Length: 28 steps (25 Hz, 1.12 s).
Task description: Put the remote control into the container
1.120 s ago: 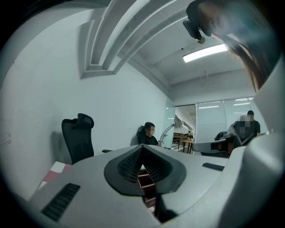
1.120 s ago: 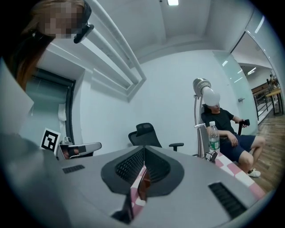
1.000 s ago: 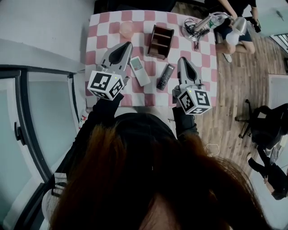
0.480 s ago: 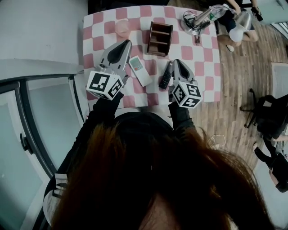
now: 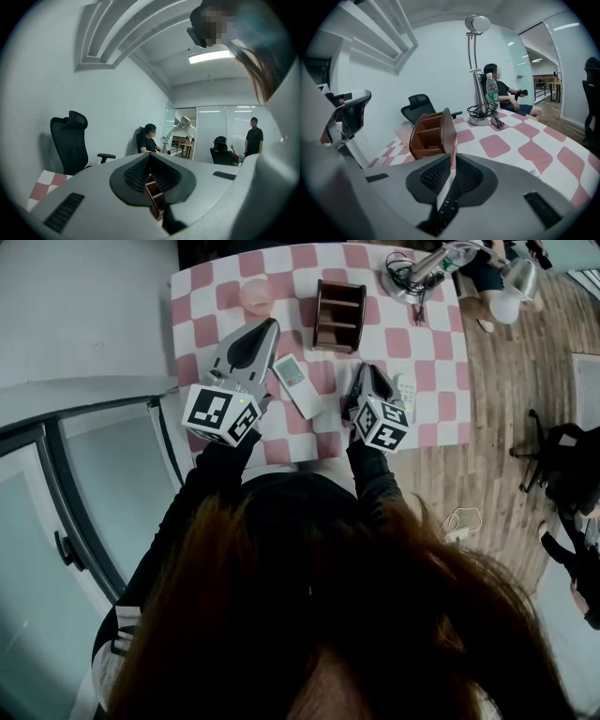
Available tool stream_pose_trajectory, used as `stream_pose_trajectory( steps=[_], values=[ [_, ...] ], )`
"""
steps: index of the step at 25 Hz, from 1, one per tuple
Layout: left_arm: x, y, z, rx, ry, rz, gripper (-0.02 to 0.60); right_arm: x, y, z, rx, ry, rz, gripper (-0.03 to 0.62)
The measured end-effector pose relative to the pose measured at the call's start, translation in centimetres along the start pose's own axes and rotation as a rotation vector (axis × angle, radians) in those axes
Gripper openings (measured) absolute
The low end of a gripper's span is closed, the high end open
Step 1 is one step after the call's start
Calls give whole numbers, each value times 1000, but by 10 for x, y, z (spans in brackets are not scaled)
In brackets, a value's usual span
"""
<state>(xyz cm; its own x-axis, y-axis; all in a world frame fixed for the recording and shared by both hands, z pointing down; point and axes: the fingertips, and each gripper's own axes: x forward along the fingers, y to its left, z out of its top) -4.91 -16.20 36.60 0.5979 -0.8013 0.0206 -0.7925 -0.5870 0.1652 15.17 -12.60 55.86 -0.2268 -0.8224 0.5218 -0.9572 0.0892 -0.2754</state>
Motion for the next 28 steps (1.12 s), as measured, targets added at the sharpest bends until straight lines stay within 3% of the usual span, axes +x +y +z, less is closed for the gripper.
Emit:
stream_pose_trajectory(
  steps=[2, 4, 7, 13, 21, 26, 28],
  values=[
    [0, 1, -1, -2, 6, -8, 9, 4, -5, -7, -18, 20, -39, 28],
    [1, 1, -2, -4, 12, -15, 9, 9, -10, -11, -43, 41, -70, 157],
    [1, 1, -6, -7, 19, -22, 9, 18, -14, -19, -70, 83, -104, 217],
    [0, 4, -9, -15, 27, -26, 9, 30, -19, -33, -104, 156, -142, 225],
    [-1, 9, -11, -31, 30, -18, 9, 41, 8, -37, -204, 215, -55, 224],
    [-2, 10, -12, -33, 31, -16, 9, 45, 2, -49, -239, 277, -62, 224],
    [-2, 12, -13, -35, 33, -11, 9, 45, -2, -49, -230, 277, -63, 196]
  ],
)
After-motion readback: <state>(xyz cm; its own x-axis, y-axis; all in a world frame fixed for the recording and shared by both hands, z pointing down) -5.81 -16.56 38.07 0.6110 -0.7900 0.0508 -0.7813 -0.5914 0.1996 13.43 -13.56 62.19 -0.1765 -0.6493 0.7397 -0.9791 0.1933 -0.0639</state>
